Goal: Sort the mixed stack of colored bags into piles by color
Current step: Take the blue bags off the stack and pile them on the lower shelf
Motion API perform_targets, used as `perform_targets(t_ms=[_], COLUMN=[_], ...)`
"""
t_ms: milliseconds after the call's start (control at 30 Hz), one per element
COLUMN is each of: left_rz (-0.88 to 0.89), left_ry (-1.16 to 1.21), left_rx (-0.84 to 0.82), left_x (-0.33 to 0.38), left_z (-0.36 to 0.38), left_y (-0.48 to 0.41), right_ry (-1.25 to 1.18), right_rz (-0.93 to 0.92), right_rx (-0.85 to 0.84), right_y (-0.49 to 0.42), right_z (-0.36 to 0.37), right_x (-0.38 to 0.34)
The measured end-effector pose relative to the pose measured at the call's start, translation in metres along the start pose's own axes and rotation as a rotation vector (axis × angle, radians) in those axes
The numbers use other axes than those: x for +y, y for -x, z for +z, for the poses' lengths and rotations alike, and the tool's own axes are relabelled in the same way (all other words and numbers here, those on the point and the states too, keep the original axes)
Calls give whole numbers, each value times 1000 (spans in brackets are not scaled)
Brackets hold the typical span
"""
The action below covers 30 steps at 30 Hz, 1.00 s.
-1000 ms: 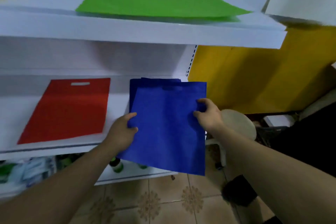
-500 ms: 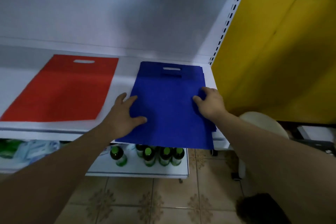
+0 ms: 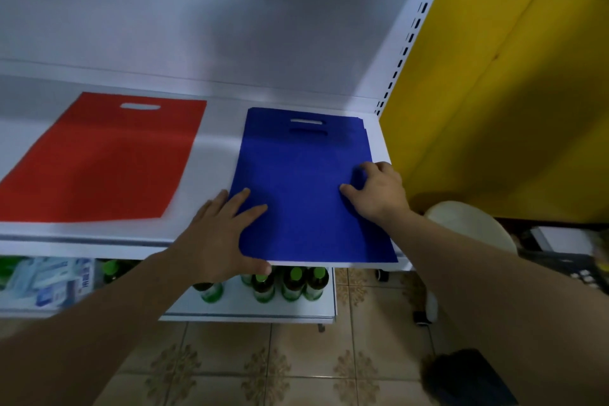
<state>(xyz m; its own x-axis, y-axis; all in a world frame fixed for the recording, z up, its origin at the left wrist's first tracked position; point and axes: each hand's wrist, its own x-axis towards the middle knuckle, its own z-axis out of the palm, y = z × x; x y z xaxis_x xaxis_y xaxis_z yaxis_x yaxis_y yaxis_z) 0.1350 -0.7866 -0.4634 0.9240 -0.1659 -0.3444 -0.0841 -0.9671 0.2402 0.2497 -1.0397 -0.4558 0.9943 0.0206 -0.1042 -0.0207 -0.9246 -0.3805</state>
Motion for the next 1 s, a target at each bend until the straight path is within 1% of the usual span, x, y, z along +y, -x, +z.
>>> perform_targets(t_ms=[133, 233, 367, 500, 633, 767, 867, 1000], left_rz=[-36, -38, -21, -26, -44, -69, -90, -109], left_ry=[52, 53, -4, -51, -44, 10, 39, 96], left_rx=[100, 139, 122, 156, 176, 179, 185, 139], left_x=[-3, -4, -6, -8, -4, 0, 4, 12], left_z=[2, 1, 0, 2, 0, -3, -5, -13], left_y=[-5, -5, -6, -9, -9, -7, -7, -1], right_ry=[-19, -48, -85, -70, -34, 38, 76, 93], right_rz=[15, 11, -28, -60, -53, -19, -42, -69], right_rx=[28, 16, -6, -51, -18, -5, -35, -51], right_y=[-8, -11, -14, -19, -24, -27, -26, -19], right_z=[0, 1, 3, 5, 6, 5, 3, -6], right_x=[0, 0, 1, 2, 3, 1, 3, 1])
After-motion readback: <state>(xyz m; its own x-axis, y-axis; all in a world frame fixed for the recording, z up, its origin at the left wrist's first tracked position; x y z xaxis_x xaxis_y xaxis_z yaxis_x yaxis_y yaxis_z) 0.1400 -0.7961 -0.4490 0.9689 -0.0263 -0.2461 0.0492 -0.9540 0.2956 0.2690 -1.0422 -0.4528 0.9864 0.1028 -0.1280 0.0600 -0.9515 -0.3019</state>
